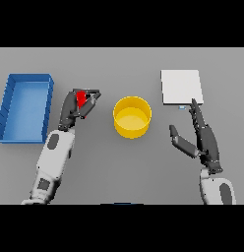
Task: Pick up the red beaker and tilt it to pour out 1 green nut into yellow bowl. Pick up the yellow bowl and place it on the metallic measuring scale.
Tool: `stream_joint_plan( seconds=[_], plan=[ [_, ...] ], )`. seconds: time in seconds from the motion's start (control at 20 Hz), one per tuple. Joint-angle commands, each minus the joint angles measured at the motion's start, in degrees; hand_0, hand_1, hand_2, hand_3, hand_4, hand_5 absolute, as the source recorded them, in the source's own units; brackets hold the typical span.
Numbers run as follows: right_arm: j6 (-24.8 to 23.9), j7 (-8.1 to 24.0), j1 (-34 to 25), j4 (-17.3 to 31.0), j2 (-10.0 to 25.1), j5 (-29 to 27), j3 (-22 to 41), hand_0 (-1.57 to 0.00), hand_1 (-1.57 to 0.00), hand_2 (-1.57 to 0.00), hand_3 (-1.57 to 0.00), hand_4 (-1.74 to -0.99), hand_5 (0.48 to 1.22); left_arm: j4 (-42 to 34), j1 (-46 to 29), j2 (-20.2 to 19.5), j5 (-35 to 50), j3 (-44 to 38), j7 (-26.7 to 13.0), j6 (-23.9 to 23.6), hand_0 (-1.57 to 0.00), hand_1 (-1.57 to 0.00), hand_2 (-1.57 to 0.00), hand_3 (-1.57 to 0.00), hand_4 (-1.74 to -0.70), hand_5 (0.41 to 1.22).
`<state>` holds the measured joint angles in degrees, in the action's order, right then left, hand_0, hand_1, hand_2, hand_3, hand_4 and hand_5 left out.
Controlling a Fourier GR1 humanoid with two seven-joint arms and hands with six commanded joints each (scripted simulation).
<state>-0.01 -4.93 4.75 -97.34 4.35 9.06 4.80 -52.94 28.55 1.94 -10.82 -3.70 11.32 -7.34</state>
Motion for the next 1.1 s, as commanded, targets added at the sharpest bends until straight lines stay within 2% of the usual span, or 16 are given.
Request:
stream_joint_plan(
  seconds=[0.0, 0.1, 0.25, 0.35, 0.45, 0.55, 0.65, 0.75, 0.9, 1.05],
  plan=[
    [-0.22, -0.22, 0.08, -0.32, -0.09, 0.68, 0.45, 0.0, 0.0, 0.0, 0.0, -1.296, 0.682, -0.07, 0.2, 0.04, 0.4, -0.02, -0.75, -0.18, -1.42, -1.42, -1.43, -1.43, -1.59, 1.123],
    [0.1, -1.62, 0.09, 0.49, 0.29, 1.04, 0.53, 0.0, 0.0, 0.0, 0.0, -1.281, 0.676, -0.81, 0.69, -0.39, 1.41, 0.21, -1.42, 0.23, -1.48, -1.48, -1.48, -1.48, -1.64, 1.112],
    [-0.33, -1.44, -0.08, 0.67, 0.55, 1.81, 0.55, 0.0, 0.0, 0.0, 0.0, -1.254, 0.667, -4.12, 0.41, -1.46, 1.94, 0.95, -1.11, -0.71, -1.52, -1.52, -1.52, -1.52, -1.69, 1.1],
    [-0.31, -2.64, 0.66, 0.13, 0.42, 1.89, 0.78, 0.0, 0.0, 0.0, 0.0, -1.255, 0.672, -6.99, 1.44, -2.06, 1.21, 2.23, -3.34, -1.77, -1.54, -1.54, -1.54, -1.54, -1.71, 1.097],
    [-0.79, -2.09, 0.41, 0.18, -0.01, 2.9, 1.4, 0.0, 0.0, 0.0, 0.0, -1.245, 0.673, -10.69, 1.23, -3.51, -0.78, 5.0, -5.63, -1.67, -1.55, -1.55, -1.55, -1.55, -1.72, 1.101],
    [-1.78, -1.19, -0.26, 0.48, 0.03, 4.1, 1.37, 0.0, 0.0, 0.0, 0.0, -1.247, 0.685, -12.86, 2.32, -5.83, -5.04, 9.57, -9.74, -0.52, -1.56, -1.56, -1.56, -1.56, -1.73, 1.113],
    [-1.95, -1.24, 0.34, -0.03, 0.05, 5.1, 2.0, 0.0, 0.0, 0.0, 0.0, -1.243, 0.691, -13.23, 3.51, -8.51, -9.08, 13.87, -12.58, 1.79, -1.56, -1.56, -1.56, -1.56, -1.73, 1.121],
    [-1.68, -1.57, 0.87, -1.22, 0.24, 4.41, 1.77, 0.0, 0.0, 0.0, 0.0, -1.243, 0.696, -13.54, 4.03, -9.87, -10.37, 15.81, -13.64, 3.11, -1.56, -1.56, -1.56, -1.56, -1.73, 1.117],
    [-1.29, -0.36, 1.63, -1.85, 0.45, 4.28, 1.87, 0.0, 0.0, 0.0, 0.0, -1.243, 0.71, -14.48, 4.35, -11.27, -10.82, 17.39, -14.24, 4.03, -1.56, -1.56, -1.56, -1.56, -1.73, 1.113],
    [-1.12, -0.42, 1.76, -1.7, 0.24, 4.41, 2.18, 0.0, 0.0, 0.0, 0.0, -1.254, 0.717, -11.81, 8.35, -13.64, -17.2, 22.82, -16.26, 4.96, -1.57, -1.57, -1.57, -1.57, -1.74, 1.112]
  ],
)
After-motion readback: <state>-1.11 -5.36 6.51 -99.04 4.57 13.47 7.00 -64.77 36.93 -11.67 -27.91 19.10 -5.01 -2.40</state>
